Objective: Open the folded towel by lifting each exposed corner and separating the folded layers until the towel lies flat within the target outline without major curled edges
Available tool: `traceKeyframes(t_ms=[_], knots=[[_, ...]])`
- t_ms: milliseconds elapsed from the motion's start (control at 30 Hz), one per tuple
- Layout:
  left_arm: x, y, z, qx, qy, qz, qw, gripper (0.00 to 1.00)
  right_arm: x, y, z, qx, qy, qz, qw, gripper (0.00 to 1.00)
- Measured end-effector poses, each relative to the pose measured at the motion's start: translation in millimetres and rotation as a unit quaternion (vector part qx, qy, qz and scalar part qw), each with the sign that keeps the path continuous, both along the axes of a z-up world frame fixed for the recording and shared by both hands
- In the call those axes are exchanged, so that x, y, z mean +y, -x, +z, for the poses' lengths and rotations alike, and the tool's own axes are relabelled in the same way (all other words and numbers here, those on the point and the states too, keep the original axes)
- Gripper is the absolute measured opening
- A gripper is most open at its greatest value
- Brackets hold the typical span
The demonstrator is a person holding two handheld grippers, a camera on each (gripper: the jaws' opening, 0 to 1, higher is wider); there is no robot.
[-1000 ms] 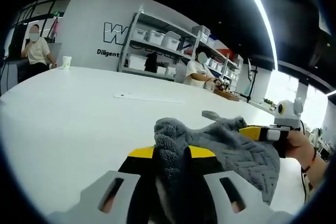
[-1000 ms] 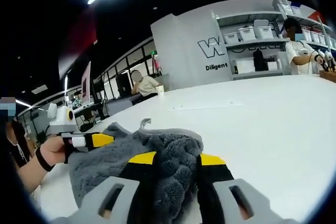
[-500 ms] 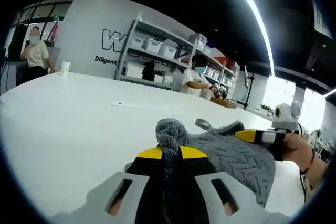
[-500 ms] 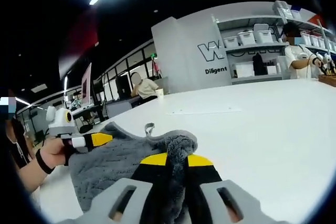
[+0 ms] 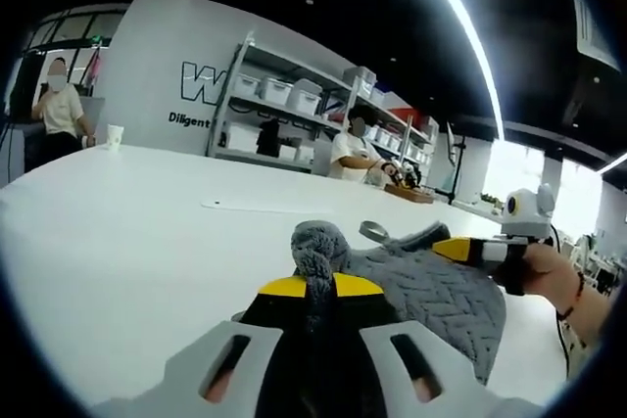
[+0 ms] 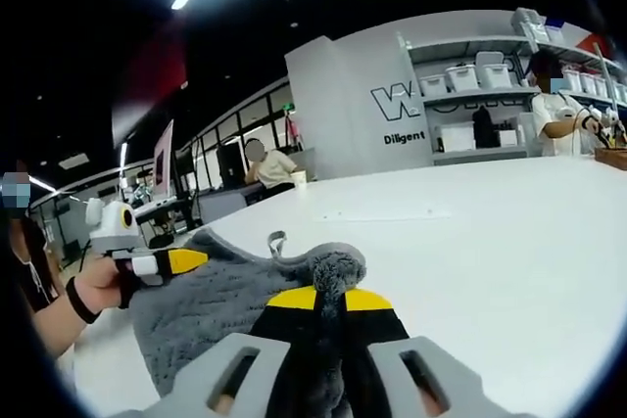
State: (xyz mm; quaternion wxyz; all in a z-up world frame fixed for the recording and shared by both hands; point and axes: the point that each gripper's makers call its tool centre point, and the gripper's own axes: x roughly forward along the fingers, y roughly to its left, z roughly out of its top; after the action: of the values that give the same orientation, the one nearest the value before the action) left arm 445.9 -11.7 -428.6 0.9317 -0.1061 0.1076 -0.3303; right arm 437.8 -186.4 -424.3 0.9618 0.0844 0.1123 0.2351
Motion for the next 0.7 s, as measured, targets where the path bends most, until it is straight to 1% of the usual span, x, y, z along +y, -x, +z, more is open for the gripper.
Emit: traceKeyframes(t_ms=[200, 233, 267, 333, 533, 700], knots=[[0, 1.6, 6.6, -0.007, 0.000, -0.002, 1.0000, 0.04, 0, 0, 5.7, -0.005, 0.000, -0.001, 1.0000, 0.00], [0, 1.6, 7.7, -0.009, 0.000, -0.002, 1.0000, 0.04, 0, 0, 4.1, 0.006, -0.003, -0.003, 1.0000, 0.00], [0, 2.0, 8.4, -0.011, -0.001, -0.004, 0.9999, 0.04, 0, 0, 5.8, 0.001, -0.002, -0.003, 1.0000, 0.00], [0, 3.2, 10.1, -0.019, -0.009, -0.004, 0.9998, 0.04, 0, 0, 7.5, 0.000, -0.006, -0.003, 1.0000, 0.00], [0, 4.2, 15.3, -0.025, -0.005, -0.007, 0.9996, 0.04, -1, 1, 11.0, -0.003, 0.001, -0.003, 1.0000, 0.00], [-1, 5.7, 16.2, -0.032, -0.014, -0.007, 0.9994, 0.04, -1, 2, 13.3, -0.004, 0.002, -0.003, 1.0000, 0.00]])
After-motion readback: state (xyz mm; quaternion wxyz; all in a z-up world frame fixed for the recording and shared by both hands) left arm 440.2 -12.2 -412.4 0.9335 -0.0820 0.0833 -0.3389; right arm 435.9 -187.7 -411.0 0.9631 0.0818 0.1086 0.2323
